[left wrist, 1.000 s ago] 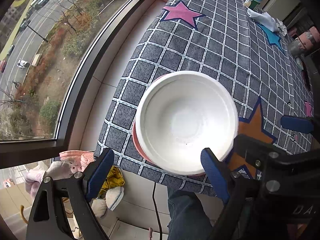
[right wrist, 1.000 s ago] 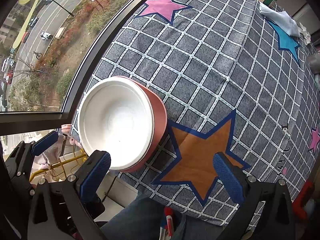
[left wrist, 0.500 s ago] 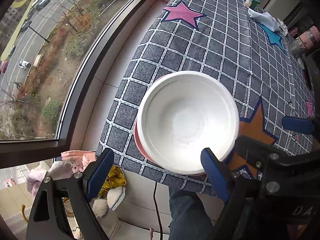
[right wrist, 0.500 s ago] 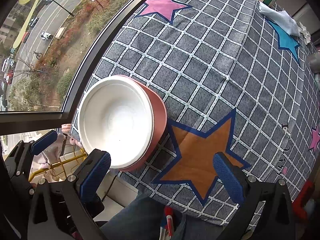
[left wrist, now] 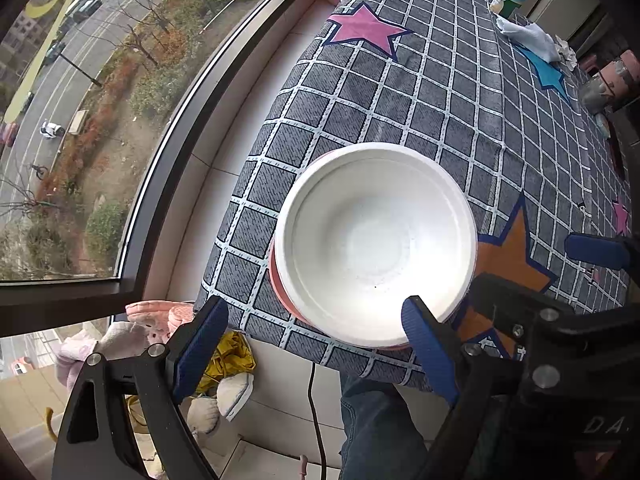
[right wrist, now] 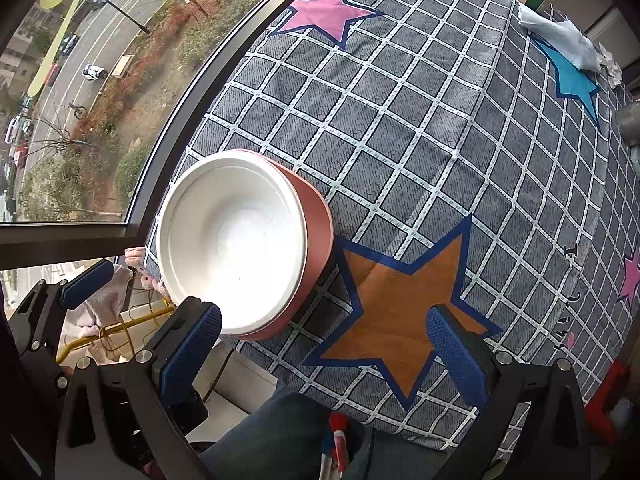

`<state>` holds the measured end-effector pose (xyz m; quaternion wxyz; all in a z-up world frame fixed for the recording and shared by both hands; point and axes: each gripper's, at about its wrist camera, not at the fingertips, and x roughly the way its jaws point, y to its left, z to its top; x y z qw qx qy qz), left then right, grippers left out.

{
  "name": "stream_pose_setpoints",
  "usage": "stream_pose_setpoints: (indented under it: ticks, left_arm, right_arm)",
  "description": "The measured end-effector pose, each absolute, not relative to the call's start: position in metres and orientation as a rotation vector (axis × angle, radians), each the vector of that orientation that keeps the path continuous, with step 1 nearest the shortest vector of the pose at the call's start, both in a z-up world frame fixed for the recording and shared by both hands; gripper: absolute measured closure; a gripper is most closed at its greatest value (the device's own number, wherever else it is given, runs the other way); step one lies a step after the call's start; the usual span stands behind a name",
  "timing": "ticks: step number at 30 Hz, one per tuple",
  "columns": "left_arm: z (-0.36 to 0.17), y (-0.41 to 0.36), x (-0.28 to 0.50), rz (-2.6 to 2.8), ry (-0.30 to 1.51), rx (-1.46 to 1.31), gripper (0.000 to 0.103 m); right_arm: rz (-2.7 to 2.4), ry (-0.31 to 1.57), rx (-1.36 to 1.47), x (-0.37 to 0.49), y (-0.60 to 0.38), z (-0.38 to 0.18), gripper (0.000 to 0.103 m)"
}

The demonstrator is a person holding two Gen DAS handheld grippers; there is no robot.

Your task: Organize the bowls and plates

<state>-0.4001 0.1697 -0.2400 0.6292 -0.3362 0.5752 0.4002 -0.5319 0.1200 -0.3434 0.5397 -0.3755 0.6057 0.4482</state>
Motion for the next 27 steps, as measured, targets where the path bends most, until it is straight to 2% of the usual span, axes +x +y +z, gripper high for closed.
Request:
stream_pose_setpoints:
  ticks: [27]
  left_arm:
    - [-0.228, 0.17, -0.393, 0.974, 1.31, -0.732, 0.012]
  right_arm:
    - [1.119, 1.448, -0.886, -0.526, 0.123, -0.341, 0.0]
